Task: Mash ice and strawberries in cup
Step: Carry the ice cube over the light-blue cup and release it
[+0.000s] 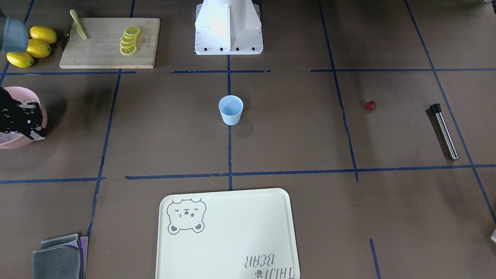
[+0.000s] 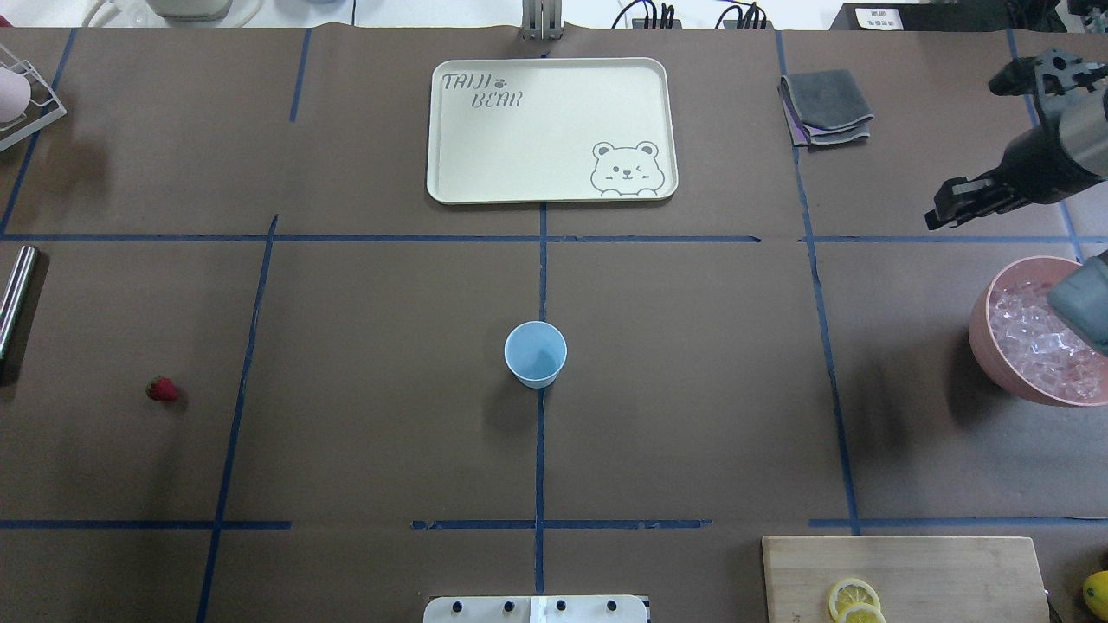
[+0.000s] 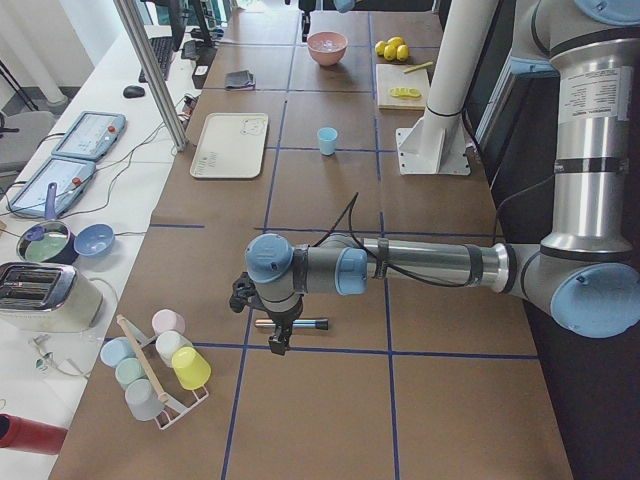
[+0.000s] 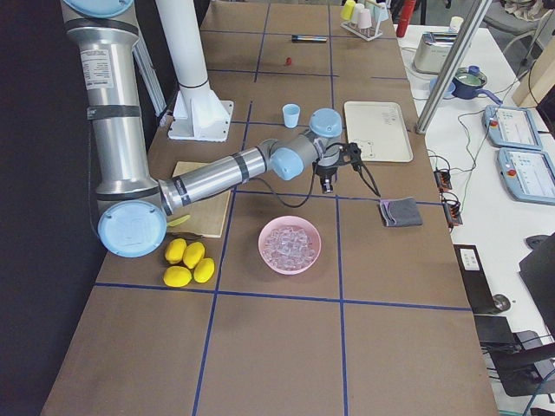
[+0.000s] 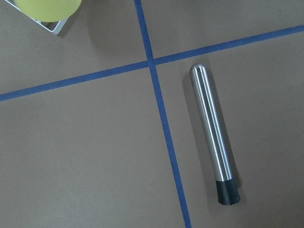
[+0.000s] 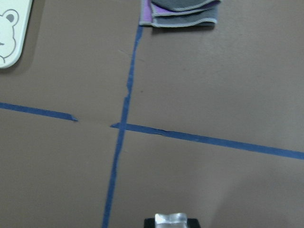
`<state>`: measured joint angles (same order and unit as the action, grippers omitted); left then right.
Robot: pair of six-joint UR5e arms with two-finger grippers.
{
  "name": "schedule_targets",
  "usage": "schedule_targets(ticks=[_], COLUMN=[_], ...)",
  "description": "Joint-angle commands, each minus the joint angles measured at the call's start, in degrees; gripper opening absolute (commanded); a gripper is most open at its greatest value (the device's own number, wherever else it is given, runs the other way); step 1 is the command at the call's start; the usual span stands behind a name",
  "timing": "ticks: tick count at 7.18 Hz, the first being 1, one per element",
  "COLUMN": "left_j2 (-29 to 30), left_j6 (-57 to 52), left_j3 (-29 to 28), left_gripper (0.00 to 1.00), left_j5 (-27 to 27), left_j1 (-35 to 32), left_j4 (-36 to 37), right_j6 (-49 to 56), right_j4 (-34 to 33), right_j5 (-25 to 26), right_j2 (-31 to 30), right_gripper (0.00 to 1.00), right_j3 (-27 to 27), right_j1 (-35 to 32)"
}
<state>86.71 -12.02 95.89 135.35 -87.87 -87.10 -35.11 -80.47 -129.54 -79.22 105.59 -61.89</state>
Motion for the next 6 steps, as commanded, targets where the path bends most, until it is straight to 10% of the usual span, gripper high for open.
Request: schedule_targets(ticks=[1, 6], left_j2=[0.12, 0.56], left_j6=[0.07, 0.16], left_j3=[0.26, 0.26], left_gripper=[1.00, 1.00], left_j5=[0.08, 0.17], left_j1=[0.07, 0.16], left_j4=[-0.09, -0.18], right_j6=[-5.81, -33.57], right_j4=[-6.36, -16.61], right_j5=[3.40, 20.17], right_j2=[8.44, 26.79], right_gripper=[0.00, 0.00], right_j3=[0.15, -0.56], right_j1=[6.74, 26.86])
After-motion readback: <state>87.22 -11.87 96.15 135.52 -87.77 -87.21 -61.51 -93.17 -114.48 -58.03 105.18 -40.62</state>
